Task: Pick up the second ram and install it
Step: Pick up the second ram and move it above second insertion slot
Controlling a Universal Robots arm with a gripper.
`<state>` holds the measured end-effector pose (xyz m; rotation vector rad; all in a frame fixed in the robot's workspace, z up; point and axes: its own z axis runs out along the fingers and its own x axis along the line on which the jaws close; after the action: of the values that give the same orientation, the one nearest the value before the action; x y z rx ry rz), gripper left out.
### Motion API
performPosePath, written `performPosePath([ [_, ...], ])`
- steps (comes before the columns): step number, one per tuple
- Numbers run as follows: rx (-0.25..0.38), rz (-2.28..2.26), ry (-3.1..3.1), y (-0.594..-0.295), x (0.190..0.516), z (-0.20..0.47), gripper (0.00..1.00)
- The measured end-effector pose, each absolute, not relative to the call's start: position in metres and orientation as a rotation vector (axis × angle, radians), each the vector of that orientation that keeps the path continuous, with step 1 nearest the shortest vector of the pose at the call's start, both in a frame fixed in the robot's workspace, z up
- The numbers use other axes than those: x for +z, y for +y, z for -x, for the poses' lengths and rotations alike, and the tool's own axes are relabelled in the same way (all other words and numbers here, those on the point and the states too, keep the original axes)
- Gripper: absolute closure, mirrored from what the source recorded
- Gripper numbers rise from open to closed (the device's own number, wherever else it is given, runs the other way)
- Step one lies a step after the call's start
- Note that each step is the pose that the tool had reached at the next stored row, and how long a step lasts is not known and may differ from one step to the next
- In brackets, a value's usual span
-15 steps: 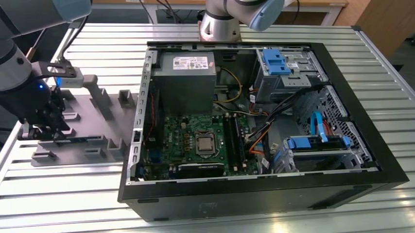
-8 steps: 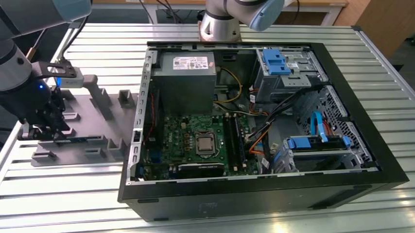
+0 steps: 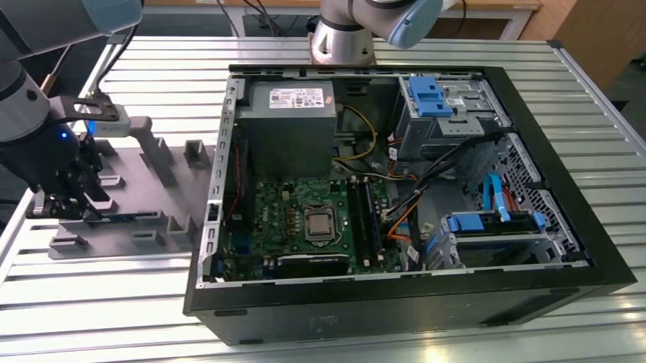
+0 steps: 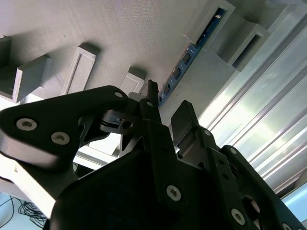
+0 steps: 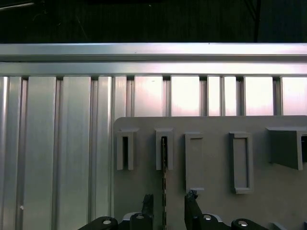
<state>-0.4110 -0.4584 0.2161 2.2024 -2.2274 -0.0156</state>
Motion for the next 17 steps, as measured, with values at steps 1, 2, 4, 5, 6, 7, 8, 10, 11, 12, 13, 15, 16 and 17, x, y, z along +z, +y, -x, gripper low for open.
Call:
performPosePath([
  [1, -0.016, -2.202, -2.227, -0.4584, 0.2161, 0.4110, 0.61],
  [2, -0.016, -2.202, -2.227, -0.4584, 0.2160, 0.4110, 0.61],
  [4, -0.016, -2.202, -2.227, -0.4584, 0.2154, 0.4110, 0.61],
  [5, -0.016, -2.202, -2.227, -0.4584, 0.2150, 0.4110, 0.61],
  [6, -0.016, -2.202, -2.227, -0.4584, 0.2147, 0.4110, 0.61],
  [7, -0.016, -2.202, -2.227, -0.4584, 0.2143, 0.4110, 0.61],
  [8, -0.016, -2.202, -2.227, -0.4584, 0.2138, 0.4110, 0.61],
  [10, -0.015, -2.202, -2.227, -0.4585, 0.2126, 0.4111, 0.61],
  [11, -0.015, -2.202, -2.227, -0.4586, 0.2120, 0.4111, 0.61],
  [12, -0.015, -2.202, -2.227, -0.4586, 0.2113, 0.4111, 0.61],
  [13, -0.015, -2.202, -2.227, -0.4587, 0.2108, 0.4110, 0.61],
  [15, -0.015, -2.202, -2.227, -0.4588, 0.2100, 0.4111, 0.61],
  [16, -0.015, -2.202, -2.227, -0.4588, 0.2095, 0.4111, 0.61],
  [17, -0.015, -2.202, -2.227, -0.4589, 0.2090, 0.4110, 0.61],
])
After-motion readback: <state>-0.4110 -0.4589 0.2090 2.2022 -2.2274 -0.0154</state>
